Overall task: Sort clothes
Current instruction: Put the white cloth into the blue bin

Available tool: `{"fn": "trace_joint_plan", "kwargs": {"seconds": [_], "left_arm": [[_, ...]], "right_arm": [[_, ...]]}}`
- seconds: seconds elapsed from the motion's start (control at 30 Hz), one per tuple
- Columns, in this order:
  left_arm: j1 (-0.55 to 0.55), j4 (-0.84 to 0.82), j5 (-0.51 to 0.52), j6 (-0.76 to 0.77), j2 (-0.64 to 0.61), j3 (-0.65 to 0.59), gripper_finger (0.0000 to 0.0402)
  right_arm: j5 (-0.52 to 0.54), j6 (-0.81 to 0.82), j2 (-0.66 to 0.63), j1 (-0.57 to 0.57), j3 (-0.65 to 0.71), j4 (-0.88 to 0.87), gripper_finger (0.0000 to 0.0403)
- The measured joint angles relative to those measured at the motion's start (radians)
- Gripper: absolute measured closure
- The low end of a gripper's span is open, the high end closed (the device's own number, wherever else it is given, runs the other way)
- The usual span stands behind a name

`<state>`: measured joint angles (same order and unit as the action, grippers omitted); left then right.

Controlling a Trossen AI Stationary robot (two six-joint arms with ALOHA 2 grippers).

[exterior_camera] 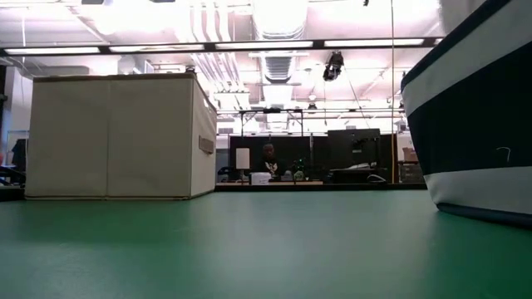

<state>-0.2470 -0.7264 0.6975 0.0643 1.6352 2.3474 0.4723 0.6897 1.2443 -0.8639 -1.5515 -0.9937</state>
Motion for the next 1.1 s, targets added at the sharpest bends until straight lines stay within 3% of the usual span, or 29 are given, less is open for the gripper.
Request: {"fn": "trace_joint_plan", "kwargs": {"seconds": [0.13,0.3,0.67,0.9,1.1], "left_arm": [[0.000,0.000,0.000,0.001,0.000,0.000,0.0245],[0.000,-0.010,0.000,0.001,0.000,-0.001,0.0245],[0.000,-0.050,0.000,0.005,0.000,-0.001,0.0245],[0.000,-0.055,0.000,0.005,0.000,-0.001,0.0244],[0.000,-0.059,0.001,-0.002,0.000,-0.001,0.0244]], "right_arm": [[0.069,0.083,-0.051,0.000,0.139,0.004,0.0373],[0.065,0.210,-0.061,-0.001,0.299,0.001,0.0373],[-0.166,0.301,-0.031,-0.009,0.522,0.069,0.0373],[-0.189,0.312,-0.032,-0.008,0.615,0.098,0.0373],[-0.282,0.284,-0.032,-0.008,0.657,0.108,0.0373]]}}
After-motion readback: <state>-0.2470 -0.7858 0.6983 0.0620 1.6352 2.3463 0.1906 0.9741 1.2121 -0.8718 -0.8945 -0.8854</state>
